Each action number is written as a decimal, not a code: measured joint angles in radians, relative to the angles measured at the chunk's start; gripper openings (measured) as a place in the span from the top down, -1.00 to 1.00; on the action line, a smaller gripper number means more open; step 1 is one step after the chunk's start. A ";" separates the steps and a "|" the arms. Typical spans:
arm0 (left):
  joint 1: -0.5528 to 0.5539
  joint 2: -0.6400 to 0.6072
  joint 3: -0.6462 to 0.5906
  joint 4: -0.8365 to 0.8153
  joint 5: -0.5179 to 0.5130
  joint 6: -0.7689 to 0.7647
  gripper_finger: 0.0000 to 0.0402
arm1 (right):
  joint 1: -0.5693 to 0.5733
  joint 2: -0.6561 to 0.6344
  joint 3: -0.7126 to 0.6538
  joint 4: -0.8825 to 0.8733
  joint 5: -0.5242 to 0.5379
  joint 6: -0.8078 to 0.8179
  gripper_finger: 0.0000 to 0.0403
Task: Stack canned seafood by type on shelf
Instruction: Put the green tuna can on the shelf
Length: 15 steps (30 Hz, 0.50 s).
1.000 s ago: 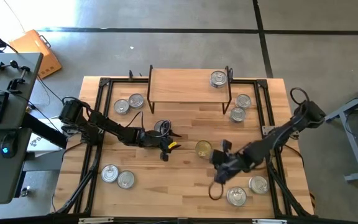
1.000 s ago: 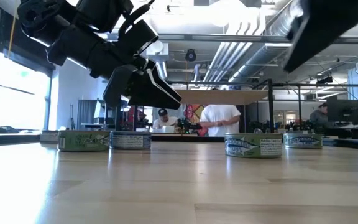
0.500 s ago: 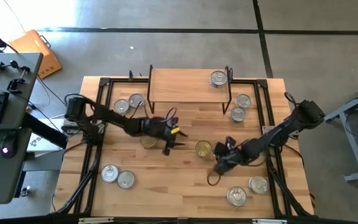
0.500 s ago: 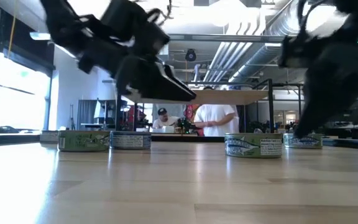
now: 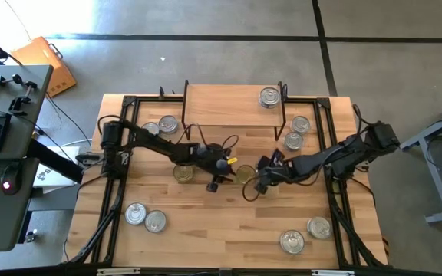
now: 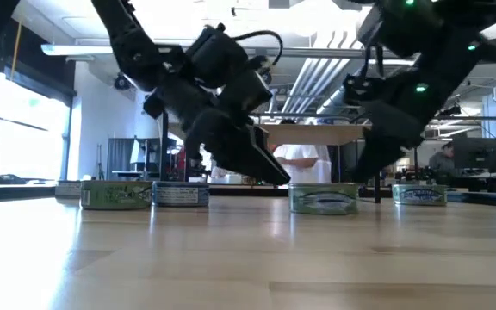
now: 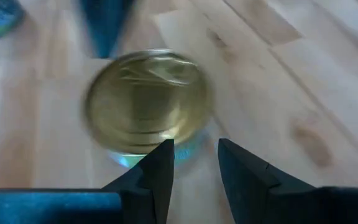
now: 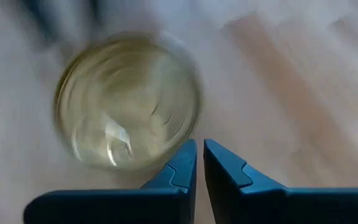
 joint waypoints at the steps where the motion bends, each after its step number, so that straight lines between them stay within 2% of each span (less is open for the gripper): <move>1: -0.008 -0.019 -0.001 -0.031 -0.020 0.000 0.43 | -0.004 -0.001 0.000 0.001 0.007 -0.025 0.89; 3: -0.026 -0.063 0.000 -0.083 -0.108 0.009 0.44 | 0.010 -0.001 0.000 0.006 0.015 -0.052 0.89; 7: -0.059 -0.123 0.001 -0.175 -0.262 0.046 0.45 | 0.084 -0.004 0.027 0.016 0.102 -0.099 0.89; 12: -0.073 -0.122 0.001 -0.127 -0.279 0.052 0.45 | 0.168 -0.004 0.050 0.107 0.079 -0.221 0.88; 15: -0.072 -0.095 -0.001 -0.096 -0.280 0.044 0.45 | 0.190 0.005 0.051 0.147 0.064 -0.311 0.79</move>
